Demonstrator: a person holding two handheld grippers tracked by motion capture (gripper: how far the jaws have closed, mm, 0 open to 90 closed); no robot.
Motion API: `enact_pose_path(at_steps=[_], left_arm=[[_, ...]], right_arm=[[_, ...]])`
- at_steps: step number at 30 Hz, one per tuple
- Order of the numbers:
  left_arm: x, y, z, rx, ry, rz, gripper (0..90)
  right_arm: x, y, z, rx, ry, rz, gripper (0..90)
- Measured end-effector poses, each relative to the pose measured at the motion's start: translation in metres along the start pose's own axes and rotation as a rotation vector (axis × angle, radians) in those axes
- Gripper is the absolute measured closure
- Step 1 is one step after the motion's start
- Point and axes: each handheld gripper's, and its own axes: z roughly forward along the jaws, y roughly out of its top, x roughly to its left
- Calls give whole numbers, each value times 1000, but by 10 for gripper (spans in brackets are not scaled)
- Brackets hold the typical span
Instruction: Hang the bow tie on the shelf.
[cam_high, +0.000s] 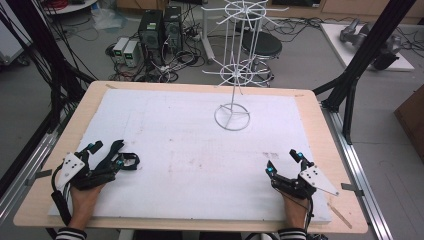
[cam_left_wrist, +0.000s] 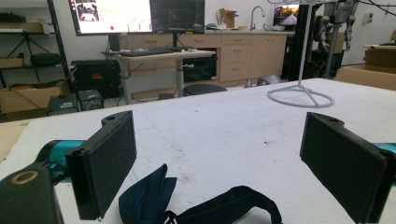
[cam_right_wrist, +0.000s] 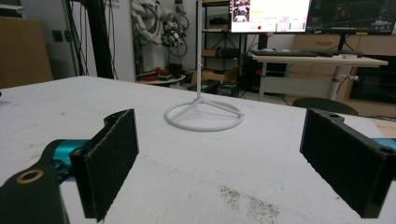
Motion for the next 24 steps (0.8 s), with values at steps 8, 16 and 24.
enact_pose_path(at_steps=[8, 16, 24], left_arm=[[0, 0, 0, 3, -2, -3, 112], [1, 0, 1, 9, -6, -14, 112], [2, 5, 1, 35, -6, -6, 112]], right_arm=[[0, 0, 0, 0, 0, 0, 106], [0, 0, 0, 3, -3, 0, 106], [0, 0, 0, 2, -1, 0, 106]])
